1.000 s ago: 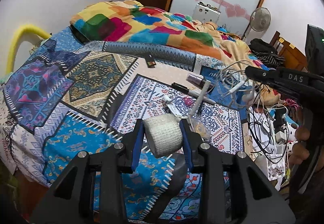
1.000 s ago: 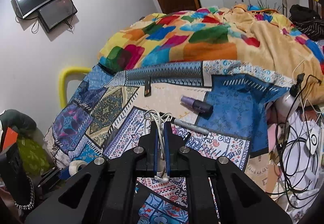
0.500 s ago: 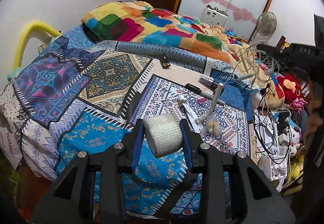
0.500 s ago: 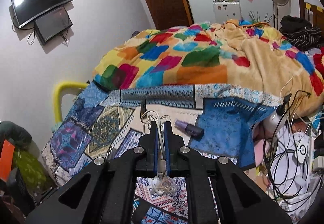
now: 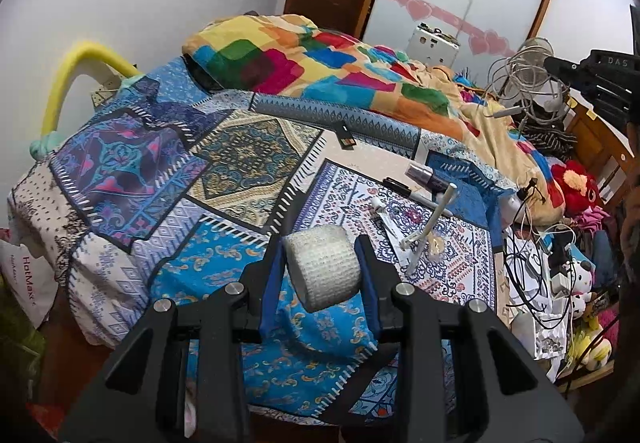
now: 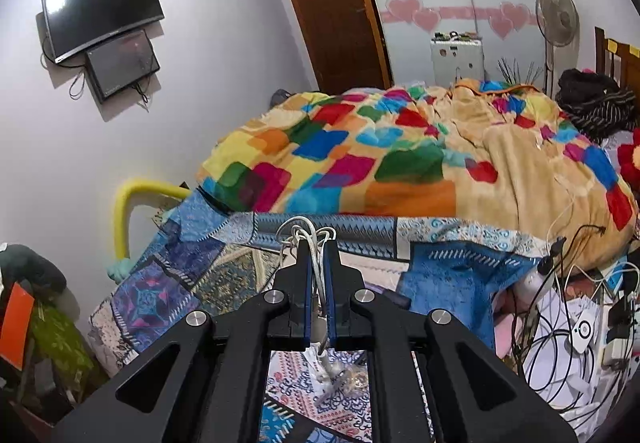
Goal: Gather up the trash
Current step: 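Carry the roll with the left tool while the right tool carries the cable to the white bucket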
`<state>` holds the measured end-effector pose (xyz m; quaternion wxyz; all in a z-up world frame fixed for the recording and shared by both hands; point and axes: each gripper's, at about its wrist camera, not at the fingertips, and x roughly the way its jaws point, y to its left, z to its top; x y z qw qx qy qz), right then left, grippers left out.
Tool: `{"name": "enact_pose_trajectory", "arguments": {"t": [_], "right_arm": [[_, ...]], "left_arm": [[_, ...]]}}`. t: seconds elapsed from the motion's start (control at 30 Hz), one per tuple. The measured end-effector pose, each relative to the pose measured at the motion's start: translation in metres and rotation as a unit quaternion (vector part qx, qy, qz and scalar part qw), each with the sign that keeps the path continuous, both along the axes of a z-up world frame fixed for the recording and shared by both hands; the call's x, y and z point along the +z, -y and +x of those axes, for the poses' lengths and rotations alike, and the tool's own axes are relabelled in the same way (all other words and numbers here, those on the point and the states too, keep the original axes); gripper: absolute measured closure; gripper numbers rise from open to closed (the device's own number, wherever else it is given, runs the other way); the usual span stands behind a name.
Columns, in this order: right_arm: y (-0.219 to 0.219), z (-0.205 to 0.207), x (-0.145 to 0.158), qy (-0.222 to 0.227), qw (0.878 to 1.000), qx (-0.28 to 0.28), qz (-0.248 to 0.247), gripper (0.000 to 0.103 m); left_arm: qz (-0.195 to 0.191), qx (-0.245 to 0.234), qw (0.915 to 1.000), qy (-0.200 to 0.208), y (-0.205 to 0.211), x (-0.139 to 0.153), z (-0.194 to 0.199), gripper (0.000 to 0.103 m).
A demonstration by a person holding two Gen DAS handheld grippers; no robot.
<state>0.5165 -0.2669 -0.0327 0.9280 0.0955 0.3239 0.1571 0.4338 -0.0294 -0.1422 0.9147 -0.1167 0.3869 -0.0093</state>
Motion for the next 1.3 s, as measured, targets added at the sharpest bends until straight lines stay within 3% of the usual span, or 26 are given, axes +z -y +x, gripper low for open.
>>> {"name": "enact_pose_trajectory", "arguments": {"t": [0.6,0.93,1.3], "right_arm": [[-0.071,-0.054,0.054,0.036,0.997,0.073,-0.002,0.098],[-0.124,-0.083,0.02,-0.014,0.989,0.144,-0.001,0.098],[-0.19,-0.121,-0.04,-0.081,0.971,0.226,-0.018,0.098]], "left_arm": [[0.026,0.061,0.9973,0.033,-0.067,0.05,-0.084,0.068],[0.037,0.104,0.9938,0.015,-0.11,0.042,-0.137,0.068],[0.038,0.147,0.9883,-0.016,-0.148,0.019,-0.183,0.068]]}}
